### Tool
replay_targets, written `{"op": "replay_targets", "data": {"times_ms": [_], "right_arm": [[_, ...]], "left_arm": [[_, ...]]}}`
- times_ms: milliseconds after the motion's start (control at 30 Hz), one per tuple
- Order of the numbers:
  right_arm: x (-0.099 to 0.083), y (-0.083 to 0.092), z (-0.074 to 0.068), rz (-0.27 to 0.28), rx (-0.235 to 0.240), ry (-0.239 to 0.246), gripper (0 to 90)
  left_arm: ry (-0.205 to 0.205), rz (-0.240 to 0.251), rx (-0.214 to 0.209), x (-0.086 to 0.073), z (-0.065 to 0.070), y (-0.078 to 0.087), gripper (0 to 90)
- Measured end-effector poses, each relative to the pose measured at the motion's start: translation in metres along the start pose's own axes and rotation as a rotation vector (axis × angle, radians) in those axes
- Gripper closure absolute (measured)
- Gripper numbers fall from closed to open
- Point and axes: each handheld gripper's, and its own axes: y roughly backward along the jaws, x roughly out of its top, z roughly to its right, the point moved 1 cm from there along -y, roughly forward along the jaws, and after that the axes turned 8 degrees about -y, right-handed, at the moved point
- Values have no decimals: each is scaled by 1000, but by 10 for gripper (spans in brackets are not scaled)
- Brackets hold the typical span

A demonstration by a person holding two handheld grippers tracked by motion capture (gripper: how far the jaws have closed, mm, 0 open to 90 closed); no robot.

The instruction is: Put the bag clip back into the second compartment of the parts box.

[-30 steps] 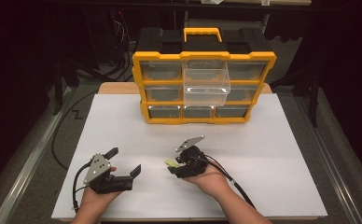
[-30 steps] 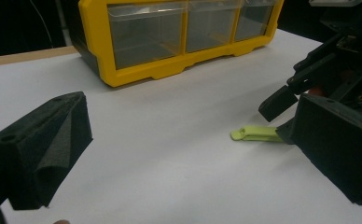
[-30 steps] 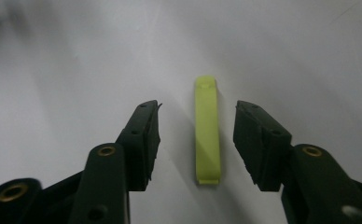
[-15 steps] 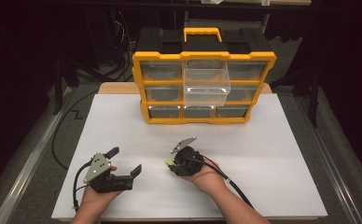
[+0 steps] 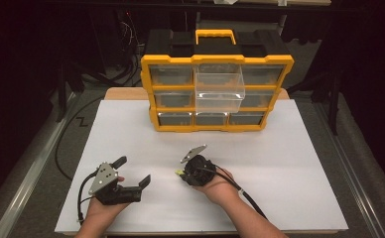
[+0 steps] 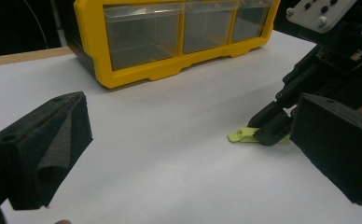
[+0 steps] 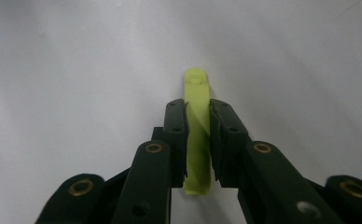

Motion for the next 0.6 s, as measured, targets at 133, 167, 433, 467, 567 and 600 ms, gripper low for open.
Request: {"op": "replay_targets", "data": {"times_ms": [133, 167, 433, 467, 567, 600], "right_arm": [[-1, 6, 4, -4, 38, -6, 791], [-1, 7, 4, -6, 42, -7, 791], [-11, 26, 7, -44, 46, 44, 791], [-15, 31, 10, -58, 48, 48, 791], [-19, 35, 15, -69, 48, 45, 792], [-21, 38, 17, -73, 45, 44, 792]], "left_arm": [[0, -3, -1, 0, 1, -1, 5], [-1, -4, 0, 0, 1, -1, 6], [-3, -1, 8, -1, 2, 1, 6], [-6, 0, 7, -1, 2, 1, 5], [-4, -1, 7, -1, 1, 0, 5], [-4, -2, 6, -1, 1, 0, 5]]}}
